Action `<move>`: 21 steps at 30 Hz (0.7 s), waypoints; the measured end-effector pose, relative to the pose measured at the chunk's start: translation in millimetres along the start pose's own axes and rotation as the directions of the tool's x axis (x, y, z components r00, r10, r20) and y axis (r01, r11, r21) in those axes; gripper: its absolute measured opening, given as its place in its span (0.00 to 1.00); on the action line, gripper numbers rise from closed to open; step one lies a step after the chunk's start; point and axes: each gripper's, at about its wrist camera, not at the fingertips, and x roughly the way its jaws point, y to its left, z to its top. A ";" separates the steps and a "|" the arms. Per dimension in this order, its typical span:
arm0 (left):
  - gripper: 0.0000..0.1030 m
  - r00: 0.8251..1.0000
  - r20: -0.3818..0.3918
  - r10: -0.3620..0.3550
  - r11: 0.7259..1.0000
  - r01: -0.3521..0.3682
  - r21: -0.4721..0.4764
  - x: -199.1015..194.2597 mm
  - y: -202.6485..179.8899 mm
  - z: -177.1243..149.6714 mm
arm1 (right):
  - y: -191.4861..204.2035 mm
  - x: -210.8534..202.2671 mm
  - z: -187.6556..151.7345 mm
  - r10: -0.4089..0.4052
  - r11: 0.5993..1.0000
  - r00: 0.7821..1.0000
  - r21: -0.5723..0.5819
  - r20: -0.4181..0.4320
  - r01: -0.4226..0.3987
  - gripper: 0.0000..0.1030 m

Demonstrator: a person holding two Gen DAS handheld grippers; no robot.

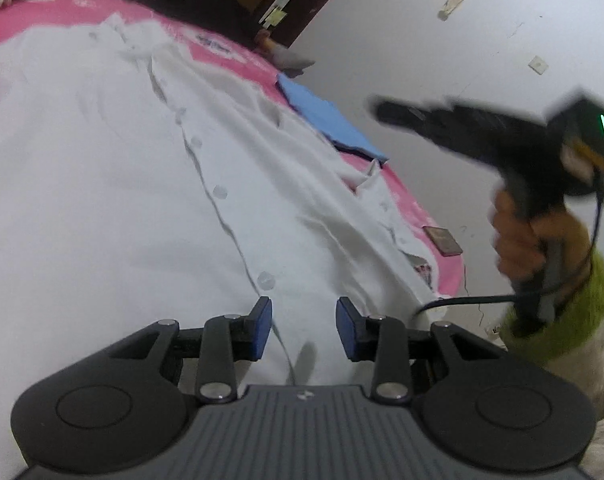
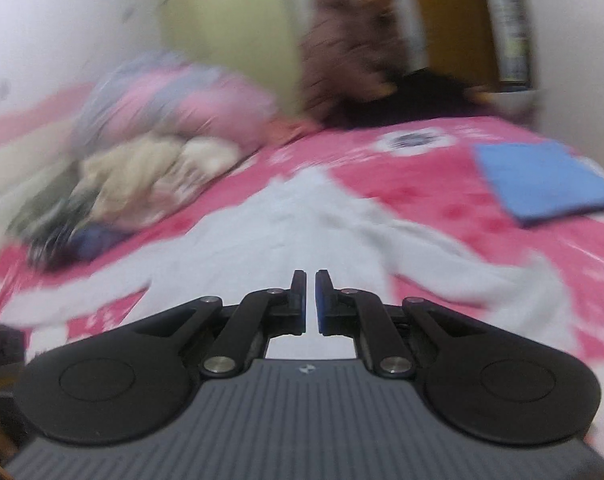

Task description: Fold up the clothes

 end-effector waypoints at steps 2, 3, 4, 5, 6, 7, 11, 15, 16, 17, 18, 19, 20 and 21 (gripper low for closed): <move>0.33 1.000 0.000 -0.016 1.000 0.016 -0.020 2.4 8.0 -5.0 | 14.7 36.6 3.9 0.016 0.997 0.998 -0.069 -0.066 -0.021 0.05; 0.33 1.000 0.006 -0.024 0.999 0.024 -0.023 2.2 8.9 -5.6 | 22.0 54.9 5.8 0.022 0.994 0.995 -0.103 -0.099 -0.033 0.05; 0.33 0.999 0.013 -0.031 0.999 0.031 -0.025 1.9 9.5 -6.1 | 29.4 73.1 7.7 0.028 0.990 0.991 -0.136 -0.132 -0.046 0.05; 0.32 0.999 0.015 -0.033 0.999 0.034 -0.029 1.4 10.9 -6.1 | 36.7 91.4 9.7 0.032 0.984 0.986 -0.169 -0.166 -0.060 0.05; 0.32 0.999 0.016 -0.041 0.999 0.041 -0.034 -0.6 14.0 -6.0 | 43.5 107.4 10.6 0.032 0.977 0.980 -0.200 -0.195 -0.071 0.05; 0.32 0.999 0.018 -0.049 0.998 0.049 -0.038 -1.0 15.7 -6.2 | 49.0 119.6 9.8 0.028 0.971 0.976 -0.226 -0.217 -0.078 0.05; 0.31 0.998 0.023 -0.058 0.998 0.059 -0.023 -0.6 16.4 -8.3 | 61.8 159.8 3.7 0.008 0.953 0.956 -0.287 -0.294 -0.096 0.06; 0.31 0.998 0.024 -0.059 0.998 0.059 0.000 0.4 14.6 -9.9 | 62.3 183.5 0.2 -0.005 0.952 0.937 -0.288 -0.349 -0.102 0.17; 0.31 0.998 0.024 -0.063 0.998 0.063 -0.001 -0.8 16.3 -10.2 | 60.9 186.4 -1.0 -0.006 0.954 0.935 -0.284 -0.355 -0.102 0.17; 0.31 0.997 0.024 -0.067 0.998 0.067 -0.003 -2.2 18.2 -10.5 | 59.5 189.3 -2.2 -0.007 0.955 0.932 -0.280 -0.361 -0.101 0.17; 0.31 0.997 0.024 -0.071 0.997 0.071 -0.005 -3.6 20.1 -10.7 | 58.2 190.9 -3.0 -0.006 0.956 0.931 -0.274 -0.366 -0.102 0.17; 0.31 0.997 0.025 -0.075 0.997 0.075 -0.008 -10.7 19.2 -14.8 | 57.0 190.4 -3.4 0.000 0.958 0.931 -0.266 -0.366 -0.104 0.17; 0.31 0.997 0.025 -0.078 0.997 0.078 -0.011 -13.2 18.8 -16.3 | 55.4 189.8 -3.5 0.004 0.962 0.931 -0.254 -0.366 -0.104 0.16; 0.31 0.996 0.024 -0.081 0.997 0.081 -0.011 -13.1 19.6 -15.5 | 52.9 189.2 -3.4 0.009 0.966 0.931 -0.236 -0.364 -0.101 0.13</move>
